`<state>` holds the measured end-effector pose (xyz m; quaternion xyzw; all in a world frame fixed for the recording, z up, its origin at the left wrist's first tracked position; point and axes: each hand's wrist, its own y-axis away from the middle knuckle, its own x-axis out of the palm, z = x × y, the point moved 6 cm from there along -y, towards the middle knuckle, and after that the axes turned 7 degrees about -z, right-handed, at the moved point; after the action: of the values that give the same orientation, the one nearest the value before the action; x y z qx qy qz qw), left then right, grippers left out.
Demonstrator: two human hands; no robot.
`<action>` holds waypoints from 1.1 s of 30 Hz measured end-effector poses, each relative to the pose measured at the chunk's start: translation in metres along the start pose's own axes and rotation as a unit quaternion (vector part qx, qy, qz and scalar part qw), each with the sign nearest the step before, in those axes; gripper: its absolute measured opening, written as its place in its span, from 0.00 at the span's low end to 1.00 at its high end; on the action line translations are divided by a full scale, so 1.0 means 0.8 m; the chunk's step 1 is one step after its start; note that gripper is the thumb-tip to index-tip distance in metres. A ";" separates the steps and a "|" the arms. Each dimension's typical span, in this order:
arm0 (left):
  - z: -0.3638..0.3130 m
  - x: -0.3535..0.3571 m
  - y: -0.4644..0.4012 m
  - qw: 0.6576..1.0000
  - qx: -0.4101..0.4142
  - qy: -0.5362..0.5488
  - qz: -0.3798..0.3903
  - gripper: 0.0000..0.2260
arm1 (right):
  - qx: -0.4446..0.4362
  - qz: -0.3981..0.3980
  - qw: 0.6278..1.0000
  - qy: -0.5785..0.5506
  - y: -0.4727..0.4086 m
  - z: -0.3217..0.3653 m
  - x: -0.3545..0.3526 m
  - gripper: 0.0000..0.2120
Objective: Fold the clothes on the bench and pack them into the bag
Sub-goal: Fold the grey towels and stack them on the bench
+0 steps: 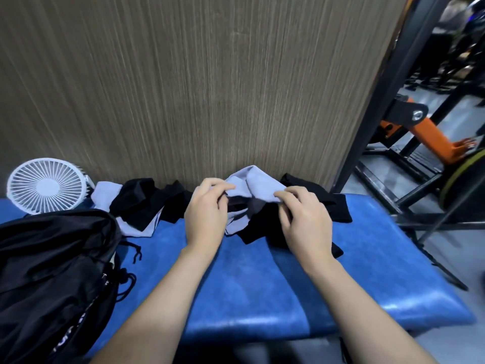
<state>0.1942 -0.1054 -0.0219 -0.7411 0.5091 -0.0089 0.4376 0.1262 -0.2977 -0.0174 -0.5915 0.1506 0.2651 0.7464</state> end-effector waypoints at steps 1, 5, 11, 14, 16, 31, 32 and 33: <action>-0.003 -0.014 -0.004 1.000 -0.001 0.021 -0.018 0.16 | 0.000 -0.014 1.000 0.001 -0.002 0.000 -0.009 0.09; -0.006 -0.074 -0.013 0.993 0.014 0.080 -0.080 0.18 | 0.020 -0.056 0.998 -0.027 -0.007 -0.001 -0.043 0.11; 0.016 -0.130 0.004 0.990 0.044 0.117 -0.060 0.19 | 0.090 -0.078 0.972 -0.204 -0.002 -0.008 -0.079 0.14; 0.024 -0.150 0.012 0.991 0.085 0.097 -0.021 0.19 | 0.140 -0.079 0.959 -0.232 0.005 -0.018 -0.090 0.13; 0.044 -0.155 0.019 0.995 0.085 0.058 0.016 0.20 | 0.151 -0.079 0.957 -0.234 0.010 -0.024 -0.095 0.12; -0.031 -0.029 0.057 0.979 0.094 0.050 0.171 0.18 | 0.114 0.033 0.982 -0.150 0.030 -0.046 -0.082 0.10; -0.036 -0.013 0.056 0.980 0.080 0.060 0.173 0.17 | 0.109 0.032 0.985 -0.131 0.032 -0.050 -0.083 0.10; -0.039 0.002 0.054 0.981 0.051 0.079 0.172 0.15 | 0.099 0.026 0.989 -0.110 0.033 -0.054 -0.086 0.10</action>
<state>0.1484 -0.1305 -0.0316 -0.6160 0.6609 -0.0183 0.4282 0.0588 -0.3501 -0.0127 -0.4775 0.1083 0.3314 0.8065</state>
